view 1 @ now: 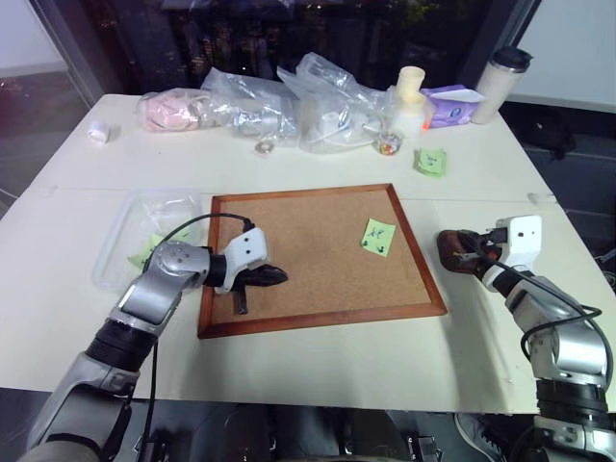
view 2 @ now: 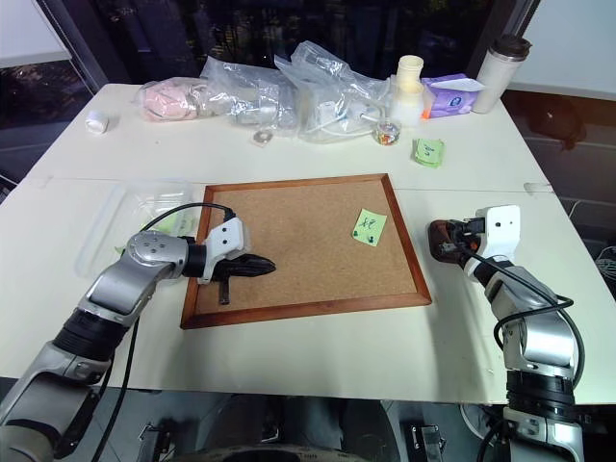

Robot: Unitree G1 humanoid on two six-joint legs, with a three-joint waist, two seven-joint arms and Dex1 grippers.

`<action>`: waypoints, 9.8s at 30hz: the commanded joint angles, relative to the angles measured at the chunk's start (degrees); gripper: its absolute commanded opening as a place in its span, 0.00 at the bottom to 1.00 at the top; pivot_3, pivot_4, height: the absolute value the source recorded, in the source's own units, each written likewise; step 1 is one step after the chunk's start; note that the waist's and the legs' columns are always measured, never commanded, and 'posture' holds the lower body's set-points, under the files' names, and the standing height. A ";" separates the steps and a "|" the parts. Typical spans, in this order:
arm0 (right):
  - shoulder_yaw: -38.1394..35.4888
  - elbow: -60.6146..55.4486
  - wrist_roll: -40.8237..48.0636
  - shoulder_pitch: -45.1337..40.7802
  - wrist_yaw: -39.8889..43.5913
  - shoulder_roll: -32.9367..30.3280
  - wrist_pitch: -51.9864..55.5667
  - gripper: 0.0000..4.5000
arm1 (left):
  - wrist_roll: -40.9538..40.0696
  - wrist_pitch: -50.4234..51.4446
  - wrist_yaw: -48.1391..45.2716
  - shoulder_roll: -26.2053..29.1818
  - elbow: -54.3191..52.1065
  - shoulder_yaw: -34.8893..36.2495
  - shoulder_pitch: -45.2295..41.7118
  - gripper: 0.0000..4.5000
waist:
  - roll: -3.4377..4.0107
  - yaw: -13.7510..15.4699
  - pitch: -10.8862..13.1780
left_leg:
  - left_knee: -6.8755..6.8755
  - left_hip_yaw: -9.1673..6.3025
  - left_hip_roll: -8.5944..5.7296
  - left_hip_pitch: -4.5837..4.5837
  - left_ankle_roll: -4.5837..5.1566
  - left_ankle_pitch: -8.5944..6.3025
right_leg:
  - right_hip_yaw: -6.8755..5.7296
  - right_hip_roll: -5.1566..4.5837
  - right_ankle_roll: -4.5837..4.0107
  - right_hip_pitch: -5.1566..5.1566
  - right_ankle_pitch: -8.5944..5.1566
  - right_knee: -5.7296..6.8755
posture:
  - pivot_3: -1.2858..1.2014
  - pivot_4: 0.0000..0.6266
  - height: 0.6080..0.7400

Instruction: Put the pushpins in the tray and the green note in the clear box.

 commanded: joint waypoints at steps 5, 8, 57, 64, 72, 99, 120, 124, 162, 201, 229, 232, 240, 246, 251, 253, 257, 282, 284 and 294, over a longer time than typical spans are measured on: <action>-1.45 0.92 -0.13 -0.63 -1.62 -0.14 -0.62 0.02 | 0.79 1.15 0.35 -1.04 -0.27 -1.39 0.13 0.00 | 0.00 0.03 0.00 | 0.00 -0.02 0.00 0.00 0.01 0.00 | -0.01 0.00 0.00 0.01 0.00 0.00 | 0.52 0.24 0.97; -1.61 2.27 -0.70 -0.82 -2.55 -0.14 -1.28 0.14 | 0.91 1.05 0.39 -1.14 -0.11 -1.25 0.07 0.00 | 0.00 0.12 0.00 | 0.00 -0.01 -0.01 0.00 0.03 -0.01 | -0.01 -0.01 0.00 0.03 0.00 -0.04 | 0.52 0.24 0.97; 15.29 -7.10 -0.89 1.09 5.34 1.09 -4.25 0.99 | 2.36 -0.41 1.23 -1.23 -0.22 -1.17 1.58 0.00 | 0.04 0.02 0.00 | -0.01 -0.08 -0.01 -0.01 0.17 -0.10 | -0.02 -0.01 0.00 0.06 0.00 -0.14 | 0.52 0.24 0.97; 17.09 -3.38 -4.48 -0.83 6.32 1.67 -8.06 0.99 | 2.59 -0.31 1.64 -1.14 -0.87 -1.56 2.44 0.00 | 0.04 -0.04 0.00 | -0.01 -0.07 -0.01 -0.01 0.17 -0.10 | -0.02 0.00 0.00 0.06 0.00 -0.14 | 0.52 0.24 0.97; 19.42 -0.64 -7.41 -2.10 7.73 2.35 -10.70 0.39 | 3.04 -0.54 1.82 -0.83 -0.85 -1.76 2.58 0.00 | 0.04 -0.02 0.00 | -0.01 -0.07 -0.01 -0.01 0.16 -0.09 | -0.02 -0.01 0.00 0.07 0.00 -0.14 | 0.52 0.24 0.97; 9.09 -7.18 1.47 -3.25 6.10 3.65 -5.41 0.01 | 3.45 0.56 -0.32 0.91 -0.82 -3.50 2.57 0.00 | 0.04 -0.24 0.00 | -0.02 -0.06 0.02 0.02 0.16 -0.09 | -0.02 0.04 0.00 0.06 0.00 -0.14 | 0.52 0.24 0.97; -0.44 2.74 -3.24 1.28 -3.16 -0.27 -5.55 0.54 | 3.96 -0.96 0.41 0.15 0.39 -3.58 1.86 0.00 | 0.10 -0.17 -0.04 | -0.05 -0.03 0.01 0.03 0.16 -0.09 | -0.01 0.02 0.00 0.08 0.00 -0.15 | 0.52 0.24 0.97; -0.94 2.47 -3.14 1.29 -3.48 -0.07 -5.74 0.98 | 3.98 -1.11 0.36 0.08 0.56 -3.60 1.76 0.00 | 0.11 -0.19 -0.04 | -0.04 -0.03 0.01 0.03 0.15 -0.09 | -0.01 0.02 0.00 0.08 0.00 -0.15 | 0.52 0.24 0.97; 19.76 10.79 -5.00 -8.14 8.01 10.92 -13.01 0.81 | 4.94 -1.49 0.98 -0.34 0.98 -3.40 1.84 0.00 | 0.16 -0.12 -0.08 | -0.01 -0.04 0.00 0.06 0.17 -0.10 | -0.02 0.00 0.00 0.15 0.00 -0.16 | 0.52 0.24 0.97; 15.60 -1.57 -5.47 -5.91 2.47 11.45 -14.12 0.01 | -10.61 11.58 0.90 -5.15 -3.73 8.15 -8.38 0.00 | -0.01 -0.05 -0.05 | 0.00 -0.07 0.01 -0.12 0.17 -0.10 | -0.04 -0.01 0.00 -0.01 0.00 -0.18 | 0.52 0.24 0.97; 14.13 -1.82 -5.52 -8.13 1.97 11.04 -14.23 0.00 | -30.31 45.54 15.85 -21.19 20.17 24.58 -22.97 0.99 | 0.05 0.11 0.34 | 0.03 -0.11 -0.05 -0.14 -0.01 0.00 | -0.08 0.02 0.06 0.06 -0.03 -0.18 | 0.52 0.24 0.97; 14.56 -3.58 -5.43 -7.81 1.80 11.28 -13.24 0.00 | -31.35 44.27 24.78 -29.32 21.14 29.67 -23.54 0.99 | 0.03 -0.20 0.35 | -0.03 -0.20 -0.08 -0.17 0.08 -0.05 | -0.05 -0.02 0.08 0.06 -0.01 -0.31 | 0.52 0.24 0.97; 14.35 -7.27 -5.32 -6.18 1.35 11.11 -11.22 0.00 | -32.74 37.26 33.90 -35.75 30.60 37.29 -25.75 0.99 | 0.04 -0.61 0.35 | -0.15 -0.16 -0.02 -0.15 -0.05 0.02 | -0.04 0.09 0.08 -0.08 -0.01 -0.22 | 0.52 0.24 0.97; 14.22 -9.18 -5.19 -6.02 1.14 11.10 -9.85 0.00 | -31.90 33.93 33.56 -35.62 35.62 37.54 -27.52 0.99 | 0.04 -0.15 0.35 | -0.15 -0.13 -0.07 -0.17 -0.05 0.02 | -0.06 0.07 0.09 -0.04 -0.02 -0.29 | 0.52 0.24 0.97; 14.82 -11.35 -5.17 -6.76 0.60 11.61 -8.57 0.00 | -31.61 32.40 34.34 -37.70 37.68 36.79 -27.30 0.99 | 0.04 -0.22 0.35 | -0.15 -0.08 -0.08 -0.17 -0.05 0.02 | -0.07 0.07 0.09 -0.04 -0.02 -0.29 | 0.52 0.24 0.97; 14.79 -12.01 -5.09 -6.54 0.45 11.61 -8.12 0.00 | -32.10 32.32 34.54 -38.27 37.59 37.15 -27.16 0.99 | 0.04 -0.24 0.35 | -0.15 -0.08 -0.08 -0.17 -0.05 0.02 | -0.07 0.07 0.09 -0.03 -0.02 -0.30 | 0.52 0.24 0.97; 15.20 -13.30 -4.96 -5.94 0.40 11.77 -7.39 0.00 | -32.96 31.91 35.59 -39.79 37.58 38.18 -26.94 0.99 | 0.04 -0.41 0.35 | -0.16 -0.09 -0.07 -0.17 -0.05 0.02 | -0.07 0.09 0.09 -0.04 -0.02 -0.29 | 0.52 0.24 0.97; 18.73 -19.87 -4.07 -4.92 -0.43 12.46 -3.50 0.00 | -33.46 22.58 36.77 -43.22 44.83 40.70 -29.67 0.01 | 0.04 -0.28 0.36 | -0.17 -0.10 -0.08 -0.17 -0.06 0.03 | -0.08 0.09 0.09 -0.03 -0.02 -0.31 | 0.52 0.24 0.97; 18.77 -19.87 -4.07 -4.90 -0.39 12.49 -3.47 0.00 | -33.81 22.82 37.04 -43.14 44.91 40.97 -29.66 0.01 | 0.04 -0.28 0.36 | -0.17 -0.10 -0.08 -0.17 -0.06 0.03 | -0.08 0.09 0.09 -0.03 -0.02 -0.31 | 0.52 0.24 0.97; 6.41 -23.41 6.22 -5.40 -6.33 14.75 1.49 0.00 | -30.46 28.59 32.07 -39.00 32.67 31.50 -22.45 0.01 | 0.04 -0.21 0.35 | -0.17 -0.11 -0.08 -0.17 -0.06 0.03 | -0.08 0.08 0.09 0.00 -0.02 -0.31 | 0.52 0.24 0.97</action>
